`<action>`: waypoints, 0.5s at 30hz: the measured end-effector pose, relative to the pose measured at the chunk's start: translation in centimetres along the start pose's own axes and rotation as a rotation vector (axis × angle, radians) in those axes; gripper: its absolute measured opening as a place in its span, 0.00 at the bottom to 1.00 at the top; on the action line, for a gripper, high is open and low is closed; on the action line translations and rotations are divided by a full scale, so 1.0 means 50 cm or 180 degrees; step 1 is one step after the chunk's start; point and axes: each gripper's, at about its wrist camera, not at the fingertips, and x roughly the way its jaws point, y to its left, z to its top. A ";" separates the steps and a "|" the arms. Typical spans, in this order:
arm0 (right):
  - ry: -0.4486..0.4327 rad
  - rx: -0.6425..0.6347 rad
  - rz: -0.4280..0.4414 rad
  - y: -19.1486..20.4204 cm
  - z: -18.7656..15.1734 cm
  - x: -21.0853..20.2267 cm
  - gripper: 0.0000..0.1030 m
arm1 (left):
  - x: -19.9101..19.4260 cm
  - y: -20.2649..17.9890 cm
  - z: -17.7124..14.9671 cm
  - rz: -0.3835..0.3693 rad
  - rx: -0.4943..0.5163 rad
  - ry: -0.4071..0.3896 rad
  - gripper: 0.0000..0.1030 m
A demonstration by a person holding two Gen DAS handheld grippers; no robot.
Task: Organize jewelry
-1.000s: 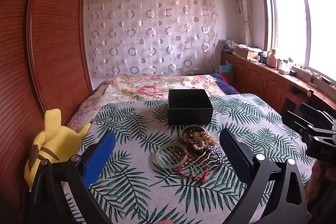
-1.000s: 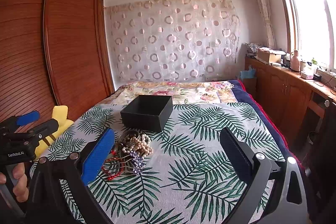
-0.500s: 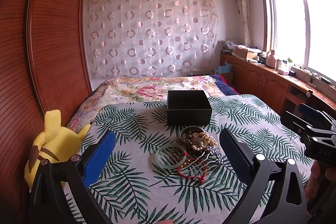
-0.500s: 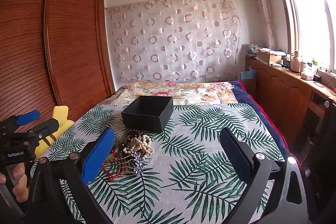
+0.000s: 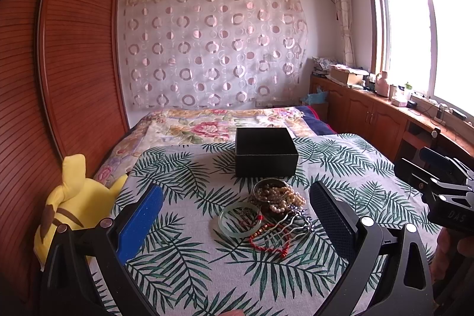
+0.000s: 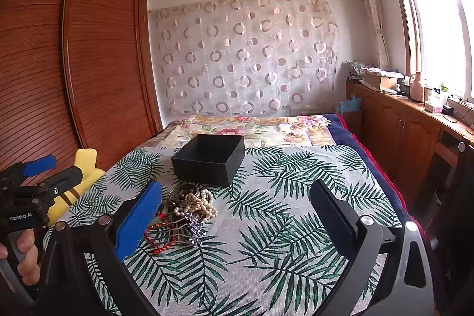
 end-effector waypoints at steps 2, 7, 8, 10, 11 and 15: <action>-0.0004 -0.0001 -0.0003 0.000 0.000 0.000 0.98 | 0.000 0.000 0.000 -0.0002 -0.0002 -0.0001 0.93; -0.0001 -0.0001 -0.0002 0.000 -0.001 0.000 0.98 | 0.000 0.000 0.000 -0.0001 -0.0002 -0.0004 0.93; 0.0001 -0.0002 -0.0001 0.000 -0.001 0.000 0.98 | 0.000 0.000 0.000 0.0000 -0.0002 -0.0003 0.93; -0.0002 -0.0002 -0.0003 0.000 -0.001 0.000 0.98 | 0.000 0.000 0.000 -0.0003 -0.0002 -0.0003 0.93; -0.0003 -0.0001 -0.0002 0.000 -0.001 0.000 0.98 | 0.000 0.000 0.000 -0.0003 -0.0002 -0.0002 0.93; 0.0002 -0.0002 0.0002 -0.001 -0.010 0.000 0.98 | 0.000 0.000 0.000 -0.0004 -0.0002 -0.0002 0.93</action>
